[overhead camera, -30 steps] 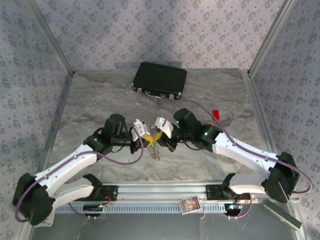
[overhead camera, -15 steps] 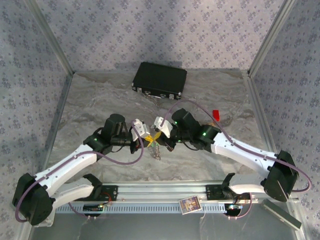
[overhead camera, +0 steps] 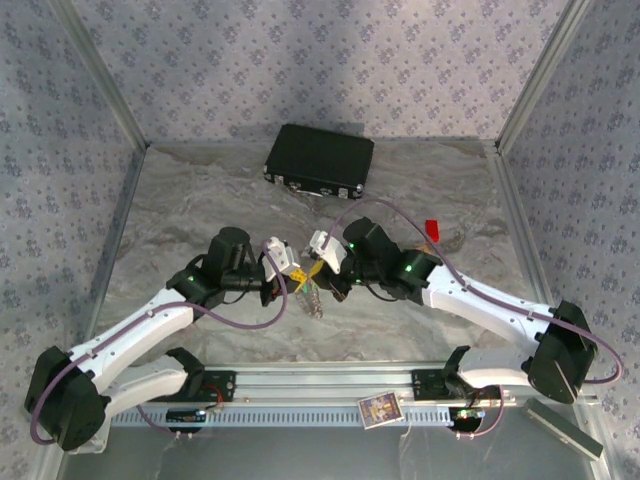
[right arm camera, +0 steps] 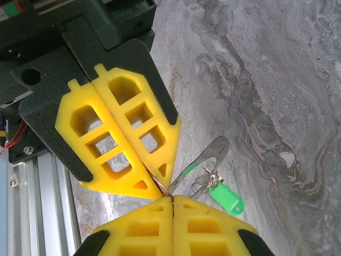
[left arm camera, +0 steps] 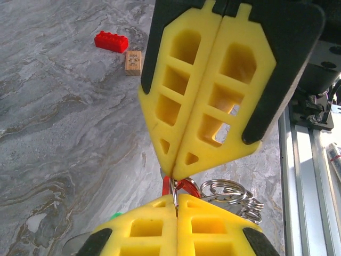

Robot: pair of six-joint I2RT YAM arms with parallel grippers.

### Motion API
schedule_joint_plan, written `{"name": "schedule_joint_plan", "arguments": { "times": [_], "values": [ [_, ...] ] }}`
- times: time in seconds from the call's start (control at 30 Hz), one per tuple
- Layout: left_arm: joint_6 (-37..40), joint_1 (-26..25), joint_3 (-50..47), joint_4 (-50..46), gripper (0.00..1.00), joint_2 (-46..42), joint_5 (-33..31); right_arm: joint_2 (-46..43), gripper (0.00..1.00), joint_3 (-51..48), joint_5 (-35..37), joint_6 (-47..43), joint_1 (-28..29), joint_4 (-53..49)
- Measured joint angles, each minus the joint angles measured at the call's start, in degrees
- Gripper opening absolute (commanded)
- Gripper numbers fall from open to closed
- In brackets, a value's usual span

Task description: Put the keys on the keyring

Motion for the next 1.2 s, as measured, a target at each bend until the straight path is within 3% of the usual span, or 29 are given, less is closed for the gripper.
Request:
{"name": "schedule_joint_plan", "arguments": {
  "times": [0.27,0.47,0.6,0.83,1.03,1.2],
  "values": [
    [-1.6,0.0,-0.1,1.0,0.00,-1.1,-2.3,0.0,0.01,0.0,0.7,2.2,-0.3,1.1],
    [-2.5,-0.7,-1.6,3.4,0.00,-3.2,-3.7,0.0,0.31,-0.3,-1.0,2.6,-1.9,2.3],
    [-2.6,-2.0,-3.1,5.7,0.00,-3.5,-4.6,0.0,0.42,-0.3,-3.3,2.1,-3.9,2.4],
    [-0.8,-4.8,-7.1,12.3,0.00,-3.5,-5.7,-4.9,0.44,-3.4,-6.9,-4.4,-5.8,2.6],
    [2.0,-4.8,-8.1,14.2,0.00,-3.5,-4.9,-12.4,0.36,-10.7,-9.4,-13.6,-5.9,4.5],
    [4.0,-4.8,-8.1,14.3,0.00,-3.5,-2.9,-12.3,0.33,-14.0,-10.9,-17.7,-5.9,5.1]
  ]
}}
